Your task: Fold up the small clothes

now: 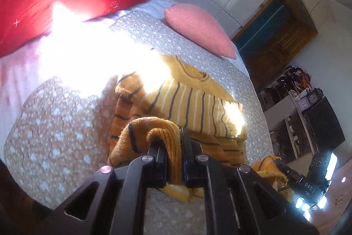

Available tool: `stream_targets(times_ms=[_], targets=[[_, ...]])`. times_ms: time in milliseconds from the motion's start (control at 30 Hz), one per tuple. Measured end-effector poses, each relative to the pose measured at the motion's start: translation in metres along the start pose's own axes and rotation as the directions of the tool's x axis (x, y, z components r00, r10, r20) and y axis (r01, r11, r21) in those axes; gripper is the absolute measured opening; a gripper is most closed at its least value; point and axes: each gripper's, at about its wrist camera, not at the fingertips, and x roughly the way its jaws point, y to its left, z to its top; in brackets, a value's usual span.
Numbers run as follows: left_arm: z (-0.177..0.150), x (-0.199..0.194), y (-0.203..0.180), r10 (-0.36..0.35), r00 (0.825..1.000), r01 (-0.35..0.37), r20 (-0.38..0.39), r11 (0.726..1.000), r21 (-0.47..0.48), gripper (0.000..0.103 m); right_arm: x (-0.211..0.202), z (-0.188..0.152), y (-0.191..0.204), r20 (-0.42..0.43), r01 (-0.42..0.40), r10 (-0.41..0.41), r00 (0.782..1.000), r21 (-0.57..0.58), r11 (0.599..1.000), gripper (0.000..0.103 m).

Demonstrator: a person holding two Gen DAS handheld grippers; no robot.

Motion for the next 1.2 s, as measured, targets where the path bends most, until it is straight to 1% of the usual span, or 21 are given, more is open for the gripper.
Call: stream_targets(times_ms=[67,133,233,333,433,567,633,667,733,767,800,833,867,900,1000,1033,1067,1100,1133,1167,1200], targets=[[0.017,0.013,-0.008,0.015,1.0,-0.015,-0.001,1.0,0.023,0.009,0.013,0.022,-0.003,0.001,0.002,-0.002,1.0,0.024,1.0,0.011],[0.032,0.026,-0.018,0.053,0.999,-0.053,0.008,0.997,0.054,0.009,0.028,0.041,-0.005,-0.004,0.007,-0.007,1.0,0.04,0.999,0.011],[0.061,0.053,-0.024,0.099,0.995,-0.099,0.0,0.993,0.07,0.009,0.051,0.067,-0.014,-0.002,0.043,-0.043,0.999,0.063,0.997,0.011],[0.088,0.087,-0.028,0.142,0.99,-0.141,-0.016,0.987,0.074,0.009,0.076,0.092,-0.031,-0.004,0.09,-0.09,0.996,0.094,0.991,0.011],[0.109,0.124,-0.023,0.197,0.98,-0.194,-0.035,0.978,0.075,0.009,0.104,0.112,-0.055,-0.022,0.128,-0.126,0.992,0.144,0.981,0.011],[0.123,0.174,-0.011,0.216,0.971,-0.212,-0.108,0.976,0.044,0.009,0.137,0.135,-0.092,-0.049,0.158,-0.151,0.987,0.214,0.964,0.009],[0.126,0.194,-0.004,0.232,0.964,-0.23,-0.134,0.973,0.028,0.009,0.152,0.142,-0.108,-0.068,0.185,-0.173,0.982,0.232,0.955,0.009],[0.128,0.203,-0.001,0.231,0.961,-0.232,-0.149,0.973,0.013,0.009,0.158,0.146,-0.114,-0.081,0.207,-0.192,0.978,0.239,0.949,0.011],[0.131,0.214,0.008,0.202,0.963,-0.212,-0.178,0.977,-0.036,0.01,0.16,0.149,-0.112,-0.076,0.218,-0.207,0.975,0.188,0.958,0.012],[0.132,0.217,0.011,0.183,0.965,-0.197,-0.187,0.979,-0.058,0.011,0.159,0.149,-0.105,-0.073,0.212,-0.204,0.976,0.132,0.968,0.016],[0.132,0.218,0.013,0.163,0.967,-0.179,-0.196,0.981,-0.07,0.012,0.158,0.148,-0.097,-0.079,0.206,-0.2,0.976,0.078,0.975,0.024],[0.132,0.219,0.014,0.147,0.968,-0.163,-0.201,0.984,-0.067,0.013,0.156,0.144,-0.09,-0.083,0.199,-0.196,0.977,0.034,0.979,0.048],[0.133,0.219,0.014,0.139,0.97,-0.154,-0.201,0.986,-0.059,0.014,0.154,0.14,-0.083,-0.081,0.19,-0.19,0.979,-0.003,0.982,0.067],[0.133,0.216,0.014,0.131,0.971,-0.144,-0.201,0.988,-0.054,0.014,0.153,0.135,-0.076,-0.082,0.181,-0.184,0.979,-0.036,0.983,0.073],[0.134,0.198,0.014,0.068,0.979,-0.083,-0.195,0.994,-0.069,0.024,0.155,0.123,-0.057,-0.116,0.179,-0.194,0.974,-0.128,0.975,0.074],[0.135,0.189,0.014,0.044,0.982,-0.059,-0.186,0.995,-0.076,0.031,0.156,0.12,-0.053,-0.118,0.194,-0.214,0.97,-0.158,0.968,0.074],[0.136,0.179,0.014,0.023,0.986,-0.037,-0.167,0.996,-0.079,0.042,0.158,0.116,-0.049,-0.119,0.214,-0.238,0.964,-0.187,0.959,0.074],[0.137,0.167,0.015,0.015,0.991,-0.025,-0.135,0.997,-0.076,0.049,0.16,0.112,-0.046,-0.122,0.232,-0.261,0.958,-0.211,0.949,0.074],[0.138,0.154,0.015,0.017,0.995,-0.023,-0.094,0.997,-0.07,0.061,0.164,0.109,-0.044,-0.13,0.248,-0.282,0.95,-0.232,0.941,0.074],[0.14,0.14,0.017,0.022,0.998,-0.025,-0.052,0.998,-0.063,0.07,0.167,0.106,-0.044,-0.139,0.261,-0.3,0.944,-0.245,0.934,0.074],[0.14,0.129,0.018,0.023,1.0,-0.024,-0.017,0.998,-0.054,0.072,0.17,0.104,-0.044,-0.145,0.273,-0.315,0.938,-0.252,0.929,0.074]])
